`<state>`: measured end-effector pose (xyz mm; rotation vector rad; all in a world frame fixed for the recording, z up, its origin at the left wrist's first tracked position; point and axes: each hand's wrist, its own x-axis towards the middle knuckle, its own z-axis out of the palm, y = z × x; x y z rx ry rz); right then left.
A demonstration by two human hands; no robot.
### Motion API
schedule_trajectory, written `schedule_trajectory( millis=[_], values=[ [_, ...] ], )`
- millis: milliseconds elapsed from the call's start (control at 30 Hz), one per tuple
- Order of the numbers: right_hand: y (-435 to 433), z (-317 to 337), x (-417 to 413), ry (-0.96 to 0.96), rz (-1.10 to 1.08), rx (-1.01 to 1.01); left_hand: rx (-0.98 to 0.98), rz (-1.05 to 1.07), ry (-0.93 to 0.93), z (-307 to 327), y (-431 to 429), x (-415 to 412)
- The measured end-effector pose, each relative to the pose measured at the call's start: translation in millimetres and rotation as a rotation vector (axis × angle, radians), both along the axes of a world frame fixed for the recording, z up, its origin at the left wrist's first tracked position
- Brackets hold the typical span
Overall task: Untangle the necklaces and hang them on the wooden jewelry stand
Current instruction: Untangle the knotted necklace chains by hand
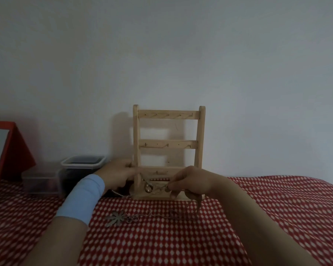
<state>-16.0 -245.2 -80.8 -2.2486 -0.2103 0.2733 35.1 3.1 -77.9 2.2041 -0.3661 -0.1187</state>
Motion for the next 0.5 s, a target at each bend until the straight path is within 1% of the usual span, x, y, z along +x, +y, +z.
schedule_trajectory(
  millis=[67,167,233,267,333,400,433,500],
  values=[
    [3,-1,-1,0.01,-0.017,-0.032,0.258,0.01,-0.05,-1,3,0],
    [8,-5,-1,-0.018,-0.05,-0.097,0.543,-0.024,0.059,4,1,-11],
    [12,-7,-1,-0.036,-0.045,-0.135,0.719,-0.057,-0.017,8,-5,-15],
    [13,-7,-1,-0.043,-0.033,-0.144,0.729,-0.091,-0.074,9,-12,-17],
    [15,-6,0,-0.073,-0.026,-0.17,0.621,-0.176,-0.136,8,-28,-22],
    [15,-8,3,-0.116,-0.065,-0.224,0.537,-0.272,-0.149,3,-46,-30],
    [14,-9,5,-0.14,-0.099,-0.255,0.537,-0.325,-0.137,-1,-54,-33],
    [11,-14,11,-0.208,-0.161,-0.31,0.609,-0.421,-0.098,-11,-63,-35]
  ],
)
